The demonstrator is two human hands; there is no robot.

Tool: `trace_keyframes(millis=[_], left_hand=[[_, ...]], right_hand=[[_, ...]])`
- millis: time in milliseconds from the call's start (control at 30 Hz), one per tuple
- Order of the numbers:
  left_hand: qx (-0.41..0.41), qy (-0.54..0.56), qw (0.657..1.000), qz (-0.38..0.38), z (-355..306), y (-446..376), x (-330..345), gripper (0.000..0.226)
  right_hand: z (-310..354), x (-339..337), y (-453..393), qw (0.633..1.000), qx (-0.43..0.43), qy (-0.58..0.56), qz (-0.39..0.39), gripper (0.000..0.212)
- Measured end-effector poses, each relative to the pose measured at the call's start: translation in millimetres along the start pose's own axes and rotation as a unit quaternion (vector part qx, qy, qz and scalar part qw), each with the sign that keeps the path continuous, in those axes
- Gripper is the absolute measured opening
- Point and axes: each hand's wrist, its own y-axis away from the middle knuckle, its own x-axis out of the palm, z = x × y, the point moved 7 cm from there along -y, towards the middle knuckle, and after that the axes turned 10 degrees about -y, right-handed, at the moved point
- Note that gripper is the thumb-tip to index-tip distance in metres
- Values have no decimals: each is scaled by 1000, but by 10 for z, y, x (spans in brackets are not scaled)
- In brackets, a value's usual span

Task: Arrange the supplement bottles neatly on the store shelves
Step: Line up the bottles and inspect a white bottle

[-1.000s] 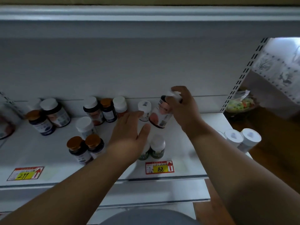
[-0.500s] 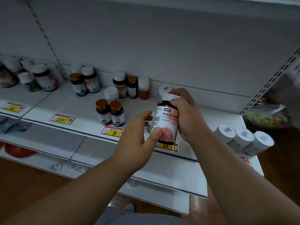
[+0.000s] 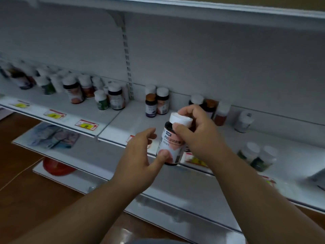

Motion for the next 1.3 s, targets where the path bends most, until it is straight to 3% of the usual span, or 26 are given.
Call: trace_keyframes(millis=[167, 400, 700, 1133, 1300], left_hand=[[-13, -55, 998, 24, 695, -206, -399, 62], [-60, -59, 996, 30, 1288, -719, -372, 65], [-93, -70, 990, 85, 1803, -1141, -225, 49], [-16, -27, 980, 195, 2032, -1310, -206, 51], [33, -1, 983, 181, 1922, -1167, -381, 32]], right_hand=[[11, 714, -359, 999, 2, 45, 13, 30], [-167, 1247, -942, 982, -20, 177, 65, 35], [-632, 1697, -1412, 974, 35, 180, 135, 38], [-705, 1834, -1411, 969, 88, 213, 91, 40], [-617, 1827, -1336, 964, 94, 241, 57, 52]])
